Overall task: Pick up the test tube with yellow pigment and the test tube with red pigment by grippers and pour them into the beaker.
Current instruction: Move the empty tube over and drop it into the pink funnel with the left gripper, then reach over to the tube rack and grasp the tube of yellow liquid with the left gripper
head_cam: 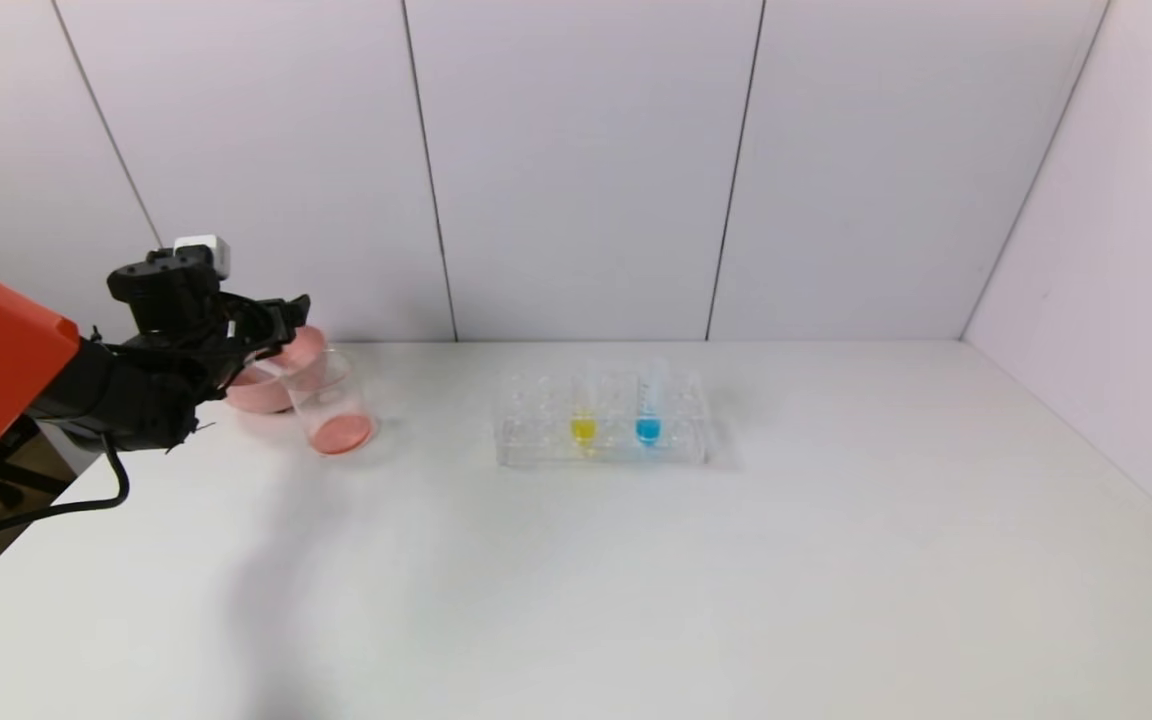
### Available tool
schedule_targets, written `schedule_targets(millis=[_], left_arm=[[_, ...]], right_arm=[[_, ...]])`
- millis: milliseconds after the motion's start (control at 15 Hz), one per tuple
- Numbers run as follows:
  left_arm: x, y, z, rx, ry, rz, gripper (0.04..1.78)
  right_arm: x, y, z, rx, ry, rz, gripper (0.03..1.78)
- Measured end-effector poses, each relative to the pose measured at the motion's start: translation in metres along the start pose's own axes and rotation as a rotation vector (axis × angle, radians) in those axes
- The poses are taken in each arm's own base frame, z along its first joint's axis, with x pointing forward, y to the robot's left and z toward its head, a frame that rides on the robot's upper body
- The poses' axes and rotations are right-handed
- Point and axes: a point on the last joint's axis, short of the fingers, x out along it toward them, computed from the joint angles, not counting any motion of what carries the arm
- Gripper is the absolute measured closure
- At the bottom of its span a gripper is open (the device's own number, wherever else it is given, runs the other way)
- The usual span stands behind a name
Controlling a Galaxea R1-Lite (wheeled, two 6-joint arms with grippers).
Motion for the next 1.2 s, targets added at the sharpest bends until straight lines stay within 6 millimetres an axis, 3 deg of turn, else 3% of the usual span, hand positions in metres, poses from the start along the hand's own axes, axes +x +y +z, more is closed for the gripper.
schedule_targets(millis=[133, 333, 600, 800, 1200], left_arm=[[-0.002, 0.0, 0.008, 0.006, -0.023, 0.015, 0.07], [-0.013, -0.006, 0.019, 0.022, -0.036, 0.058, 0.05], [-0.048, -0.015, 0.038, 0.03, -0.027, 0.004, 0.06], [-0.088, -0.017, 0.045, 0.029, 0.008, -0.17, 0.06], [-0.173, -0.016, 0.045, 0.012, 0.094, -0.705, 0.06]], right_arm=[[0.0, 0.0, 0.0, 0.0, 0.0, 0.0, 0.1], [0.0, 0.0, 0.0, 0.0, 0.0, 0.0, 0.1], [0.0, 0.0, 0.0, 0.0, 0.0, 0.0, 0.1], [0.0, 0.0, 0.0, 0.0, 0.0, 0.0, 0.1], [0.0, 0.0, 0.0, 0.0, 0.0, 0.0, 0.1]])
